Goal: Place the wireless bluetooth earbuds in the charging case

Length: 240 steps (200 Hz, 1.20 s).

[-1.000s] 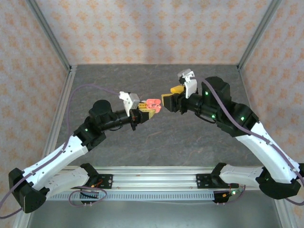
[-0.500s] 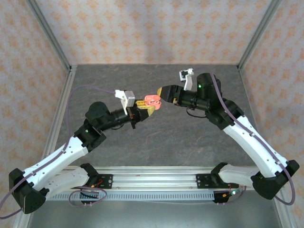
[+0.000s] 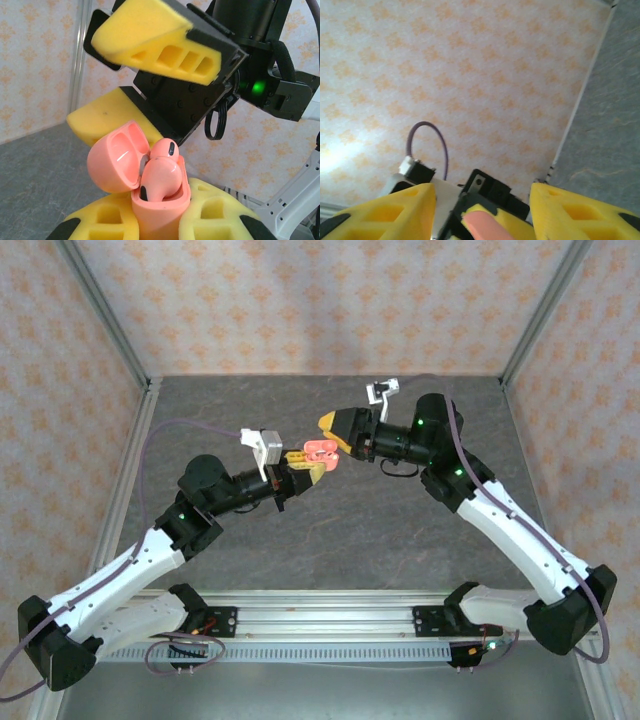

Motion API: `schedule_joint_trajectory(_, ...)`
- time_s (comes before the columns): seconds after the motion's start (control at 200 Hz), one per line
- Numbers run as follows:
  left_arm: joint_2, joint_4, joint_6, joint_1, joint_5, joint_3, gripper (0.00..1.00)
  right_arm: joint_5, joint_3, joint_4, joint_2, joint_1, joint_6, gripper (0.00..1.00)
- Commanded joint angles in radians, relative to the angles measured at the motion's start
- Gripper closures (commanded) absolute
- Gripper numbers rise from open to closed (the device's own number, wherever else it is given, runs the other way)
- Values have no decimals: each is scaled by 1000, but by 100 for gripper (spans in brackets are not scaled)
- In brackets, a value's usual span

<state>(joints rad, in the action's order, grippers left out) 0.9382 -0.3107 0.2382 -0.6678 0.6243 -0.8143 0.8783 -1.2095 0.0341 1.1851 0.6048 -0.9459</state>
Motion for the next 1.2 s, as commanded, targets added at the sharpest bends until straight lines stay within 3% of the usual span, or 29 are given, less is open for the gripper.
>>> schedule_joint_trajectory(0.0,-16,-15,0,3,0,0,100,97,-5,131,-7,-2,-51,48)
schedule_joint_trajectory(0.29,-35,22,-5,2,-45,14,100,198,-48,37,-48,-3,3,48)
schedule_joint_trajectory(0.58,-61,40,-2,3,-81,29,100,200,-118,-275,-119,-2,224,48)
schedule_joint_trajectory(0.66,-61,54,-4,2,-87,26,100,114,-148,-405,-132,-3,318,48)
schedule_joint_trajectory(0.846,-59,158,-34,4,-111,6,100,-209,-212,-729,-105,-4,503,47)
schedule_joint_trajectory(1.196,-44,314,-35,43,-133,49,100,-738,-65,-835,-24,-6,608,40)
